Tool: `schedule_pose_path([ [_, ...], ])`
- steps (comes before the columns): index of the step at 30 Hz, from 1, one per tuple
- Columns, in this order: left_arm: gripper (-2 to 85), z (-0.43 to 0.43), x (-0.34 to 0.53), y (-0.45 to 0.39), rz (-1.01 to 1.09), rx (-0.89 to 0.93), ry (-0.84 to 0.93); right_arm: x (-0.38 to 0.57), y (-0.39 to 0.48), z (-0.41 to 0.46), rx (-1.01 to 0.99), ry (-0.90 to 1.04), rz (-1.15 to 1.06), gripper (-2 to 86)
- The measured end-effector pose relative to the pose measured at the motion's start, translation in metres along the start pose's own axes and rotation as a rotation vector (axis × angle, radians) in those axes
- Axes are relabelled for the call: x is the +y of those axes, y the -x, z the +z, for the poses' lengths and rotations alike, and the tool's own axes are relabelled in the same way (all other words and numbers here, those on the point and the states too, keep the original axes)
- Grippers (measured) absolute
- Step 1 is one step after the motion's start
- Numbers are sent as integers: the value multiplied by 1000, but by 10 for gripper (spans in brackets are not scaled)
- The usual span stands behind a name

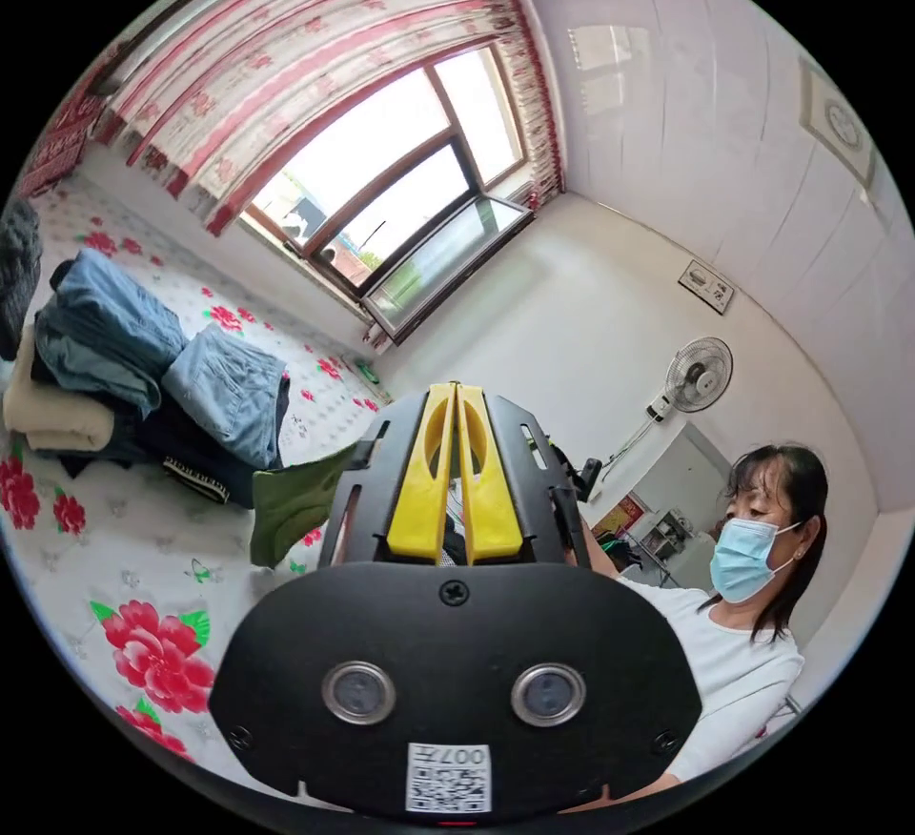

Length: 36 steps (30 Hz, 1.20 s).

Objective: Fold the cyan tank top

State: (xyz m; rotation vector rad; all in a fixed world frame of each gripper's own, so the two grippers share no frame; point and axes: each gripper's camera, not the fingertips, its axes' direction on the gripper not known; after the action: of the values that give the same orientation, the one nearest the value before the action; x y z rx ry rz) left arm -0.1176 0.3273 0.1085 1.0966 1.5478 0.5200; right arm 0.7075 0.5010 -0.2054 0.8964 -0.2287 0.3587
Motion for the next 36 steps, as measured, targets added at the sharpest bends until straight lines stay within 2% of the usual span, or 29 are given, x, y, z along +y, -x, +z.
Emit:
schedule_pose_path([
  [6,-10,-56,19,-76,103,36,-14,4,28,-77,-73,-59,-53,-1],
  [12,-10,-72,46,-98,102,-22,71,18,23,-73,-75,65,-12,-2],
  [15,-10,-67,51,-77,53,-52,91,24,8,-39,-69,168,37,-2],
  [20,-10,-41,49,18,-204,-52,69,30,-34,35,-59,272,185,-2],
  [24,-10,-24,33,61,-313,-49,17,13,-52,70,-67,217,250,-2],
  [30,-10,-18,-7,30,-167,40,-29,-28,-24,54,-114,34,123,-3],
  [36,-10,-41,13,-9,-24,56,3,-11,9,20,-181,23,-42,-2],
])
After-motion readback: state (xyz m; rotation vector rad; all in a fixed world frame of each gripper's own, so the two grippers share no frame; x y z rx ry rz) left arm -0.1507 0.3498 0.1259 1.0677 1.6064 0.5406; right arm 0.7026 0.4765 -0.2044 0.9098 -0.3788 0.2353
